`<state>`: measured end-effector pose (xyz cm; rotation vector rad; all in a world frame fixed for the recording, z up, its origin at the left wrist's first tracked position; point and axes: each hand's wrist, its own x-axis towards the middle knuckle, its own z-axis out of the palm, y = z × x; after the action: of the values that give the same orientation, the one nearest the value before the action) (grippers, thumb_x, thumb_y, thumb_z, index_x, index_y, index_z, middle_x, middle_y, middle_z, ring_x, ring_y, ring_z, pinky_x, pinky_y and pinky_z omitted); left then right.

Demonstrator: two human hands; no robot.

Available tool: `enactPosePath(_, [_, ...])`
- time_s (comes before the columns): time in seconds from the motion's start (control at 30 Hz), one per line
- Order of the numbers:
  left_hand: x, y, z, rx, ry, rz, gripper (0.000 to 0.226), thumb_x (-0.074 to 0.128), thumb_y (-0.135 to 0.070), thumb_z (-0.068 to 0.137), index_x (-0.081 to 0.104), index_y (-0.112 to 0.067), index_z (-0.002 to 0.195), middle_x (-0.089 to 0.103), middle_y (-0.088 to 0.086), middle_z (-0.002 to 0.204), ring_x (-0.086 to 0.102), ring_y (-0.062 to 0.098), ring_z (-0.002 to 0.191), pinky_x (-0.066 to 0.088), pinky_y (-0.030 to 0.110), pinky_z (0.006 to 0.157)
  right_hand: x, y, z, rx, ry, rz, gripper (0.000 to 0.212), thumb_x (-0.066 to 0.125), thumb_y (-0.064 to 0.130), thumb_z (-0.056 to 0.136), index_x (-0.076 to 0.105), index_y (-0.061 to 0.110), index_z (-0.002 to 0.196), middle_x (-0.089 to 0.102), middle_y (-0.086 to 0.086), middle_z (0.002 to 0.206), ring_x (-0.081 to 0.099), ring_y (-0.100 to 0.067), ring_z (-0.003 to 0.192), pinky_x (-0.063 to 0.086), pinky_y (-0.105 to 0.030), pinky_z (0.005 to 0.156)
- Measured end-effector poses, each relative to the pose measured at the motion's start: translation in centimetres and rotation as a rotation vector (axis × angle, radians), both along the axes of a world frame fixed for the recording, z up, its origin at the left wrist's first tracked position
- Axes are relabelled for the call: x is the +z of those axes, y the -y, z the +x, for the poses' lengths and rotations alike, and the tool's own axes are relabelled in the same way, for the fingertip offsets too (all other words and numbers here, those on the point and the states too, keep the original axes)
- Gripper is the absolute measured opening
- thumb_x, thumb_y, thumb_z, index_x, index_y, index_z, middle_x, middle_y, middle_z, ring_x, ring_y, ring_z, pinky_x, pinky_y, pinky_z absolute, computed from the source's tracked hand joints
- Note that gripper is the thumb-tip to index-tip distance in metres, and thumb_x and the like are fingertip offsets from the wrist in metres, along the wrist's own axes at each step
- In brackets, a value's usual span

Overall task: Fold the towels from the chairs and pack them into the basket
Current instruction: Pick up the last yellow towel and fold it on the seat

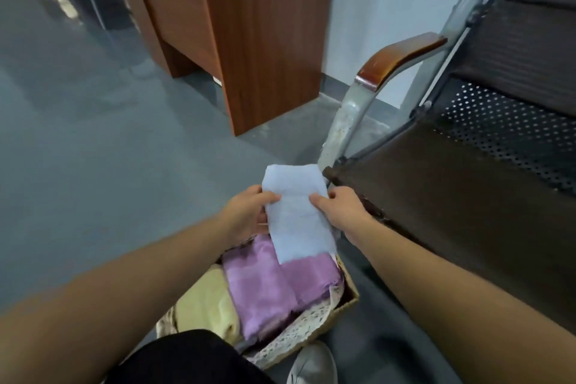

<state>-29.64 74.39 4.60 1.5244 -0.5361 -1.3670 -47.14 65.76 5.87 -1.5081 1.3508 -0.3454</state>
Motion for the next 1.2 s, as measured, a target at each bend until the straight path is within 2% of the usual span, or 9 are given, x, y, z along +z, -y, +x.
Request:
enactPosePath(0.13, [-5.2, -1.8, 0.5, -0.085, 0.049, 0.084, 0.017, 0.059, -0.014, 0.096, 0.065, -0.015, 0.112, 0.073, 0.010, 0.101, 0.070, 0.025, 0.084, 0.058, 0.043, 0.080, -3.8, -0.8, 0.2, 0.090, -0.169, 0.045, 0.014, 0.065, 0.015, 0.089, 0.060, 0.005, 0.097, 0.062, -0.006, 0.089, 0.057, -0.011, 0.068, 0.043, -0.021, 0.051])
enactPosePath(0.43, [-12.0, -1.9, -0.7, -0.002, 0.018, 0.224, 0.019, 0.061, -0.011, 0.097, 0.066, -0.014, 0.115, 0.075, 0.012, 0.108, 0.075, 0.025, 0.090, 0.062, 0.038, 0.071, -8.9, -2.2, -0.9, 0.317, -0.435, -0.282, 0.027, 0.061, 0.017, 0.096, 0.048, 0.012, 0.119, 0.060, -0.010, 0.116, 0.063, -0.025, 0.101, 0.051, -0.033, 0.079])
enactPosePath(0.5, [-12.5, -1.4, -0.3, -0.088, 0.259, 0.233, 0.017, 0.065, -0.018, 0.094, 0.067, -0.012, 0.110, 0.076, 0.012, 0.103, 0.074, 0.026, 0.087, 0.061, 0.043, 0.078, -9.7, -2.9, -0.5, 0.429, -0.505, -0.402, 0.037, 0.054, 0.013, 0.098, 0.042, 0.011, 0.133, 0.050, -0.012, 0.136, 0.059, -0.025, 0.113, 0.050, -0.032, 0.091])
enactPosePath(0.57, [-12.0, -1.2, 0.0, -0.272, 0.798, 0.254, 0.029, 0.065, -0.029, 0.092, 0.058, -0.008, 0.111, 0.073, 0.007, 0.097, 0.071, 0.026, 0.086, 0.057, 0.037, 0.075, -10.3, -3.7, -0.4, 0.521, -0.489, -0.545, 0.045, 0.052, 0.011, 0.095, 0.043, 0.009, 0.139, 0.035, -0.013, 0.152, 0.049, -0.030, 0.130, 0.045, -0.036, 0.104])
enactPosePath(0.63, [-11.3, -0.9, 0.0, -0.489, 1.345, 0.113, 0.038, 0.059, -0.040, 0.094, 0.049, -0.014, 0.120, 0.062, 0.003, 0.110, 0.062, 0.025, 0.099, 0.052, 0.037, 0.078, -10.3, -4.2, -1.0, 0.659, -0.471, -0.646, 0.047, 0.053, 0.017, 0.092, 0.051, 0.009, 0.138, 0.032, -0.013, 0.158, 0.040, -0.033, 0.139, 0.036, -0.039, 0.112])
enactPosePath(0.7, [-11.2, -0.4, 0.1, -0.717, 1.515, -0.136, 0.054, 0.053, -0.053, 0.094, 0.047, -0.019, 0.135, 0.050, 0.003, 0.134, 0.051, 0.025, 0.122, 0.047, 0.037, 0.098, -10.2, -4.5, -2.0, 0.790, -0.512, -0.625, 0.052, 0.049, 0.025, 0.094, 0.046, 0.011, 0.144, 0.028, -0.010, 0.160, 0.034, -0.030, 0.143, 0.030, -0.038, 0.116])
enactPosePath(0.83, [-12.7, -0.1, -0.3, -1.105, 1.452, -0.001, 0.108, 0.005, -0.088, 0.072, 0.018, -0.024, 0.158, 0.010, -0.001, 0.167, 0.013, 0.019, 0.153, 0.015, 0.037, 0.123, -11.0, -4.1, -3.6, 0.941, -0.624, -0.539, 0.064, 0.043, 0.034, 0.104, 0.020, 0.009, 0.158, 0.012, -0.008, 0.166, 0.017, -0.025, 0.151, 0.019, -0.035, 0.121])
enactPosePath(0.93, [-12.7, 0.3, -1.1, -1.169, 1.469, 0.120, 0.088, 0.022, -0.076, 0.090, 0.006, -0.024, 0.160, -0.004, -0.002, 0.168, 0.000, 0.017, 0.154, 0.009, 0.041, 0.124, -11.7, -4.1, -3.0, 0.952, -0.643, -0.530, 0.062, 0.041, 0.032, 0.106, 0.020, 0.004, 0.157, 0.016, -0.013, 0.165, 0.021, -0.029, 0.150, 0.019, -0.038, 0.122])
enactPosePath(1.2, [-2.1, 3.7, -3.0, -0.890, 1.287, 0.034, 0.043, 0.059, -0.039, 0.096, 0.053, -0.014, 0.131, 0.062, 0.005, 0.129, 0.058, 0.024, 0.116, 0.045, 0.032, 0.097, -3.3, -2.7, -6.2, 0.496, -0.356, -0.576, 0.047, 0.050, 0.033, 0.097, 0.052, 0.013, 0.139, 0.054, -0.006, 0.139, 0.049, -0.026, 0.129, 0.041, -0.039, 0.106])
